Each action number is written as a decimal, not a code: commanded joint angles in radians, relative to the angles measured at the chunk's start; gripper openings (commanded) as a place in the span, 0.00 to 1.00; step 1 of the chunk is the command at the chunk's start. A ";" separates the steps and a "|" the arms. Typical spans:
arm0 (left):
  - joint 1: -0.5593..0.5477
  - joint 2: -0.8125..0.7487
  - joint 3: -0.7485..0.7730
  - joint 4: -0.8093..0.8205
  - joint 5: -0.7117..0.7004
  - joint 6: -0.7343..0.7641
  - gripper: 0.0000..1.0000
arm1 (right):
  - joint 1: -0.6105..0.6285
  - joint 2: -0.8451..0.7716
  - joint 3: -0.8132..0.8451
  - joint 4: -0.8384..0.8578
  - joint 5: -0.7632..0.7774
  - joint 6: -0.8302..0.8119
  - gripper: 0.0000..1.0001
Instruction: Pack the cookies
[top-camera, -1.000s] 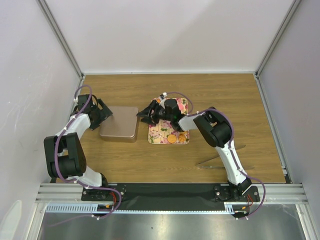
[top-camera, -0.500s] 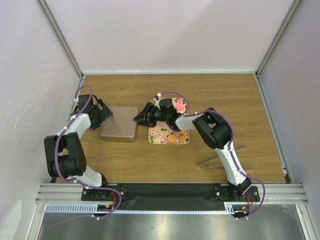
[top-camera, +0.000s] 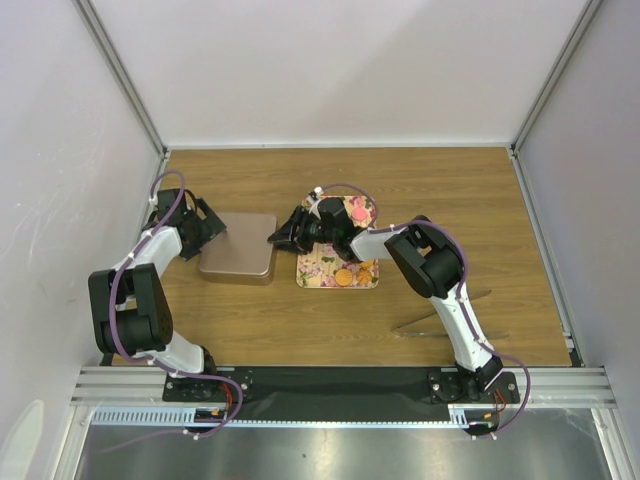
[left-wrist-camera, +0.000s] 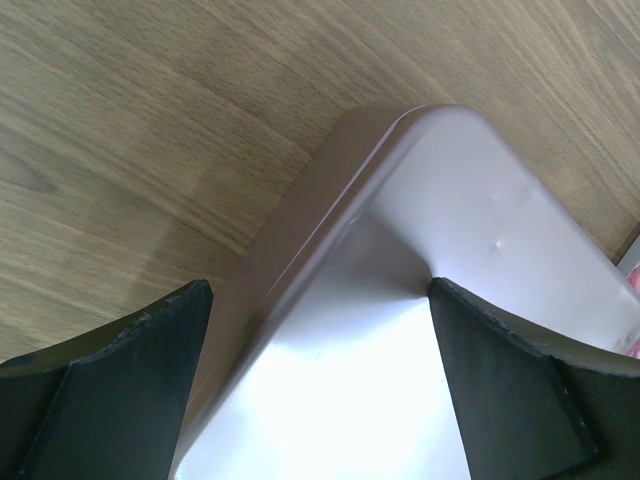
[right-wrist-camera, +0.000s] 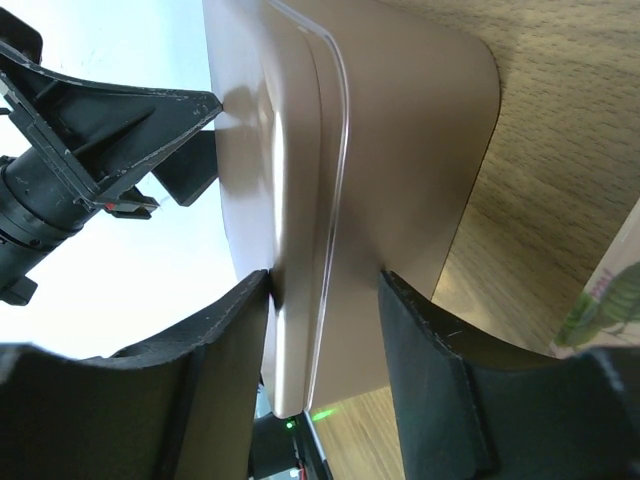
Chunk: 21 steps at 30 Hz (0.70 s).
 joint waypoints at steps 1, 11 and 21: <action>-0.007 0.019 0.026 0.005 -0.002 0.011 0.96 | 0.001 -0.017 -0.009 0.017 0.004 0.007 0.52; -0.010 0.026 0.024 0.001 -0.003 0.006 0.96 | 0.005 -0.011 -0.010 -0.016 0.014 -0.012 0.47; -0.009 0.042 -0.017 -0.004 -0.030 -0.038 0.95 | 0.008 -0.017 0.016 -0.118 0.037 -0.059 0.46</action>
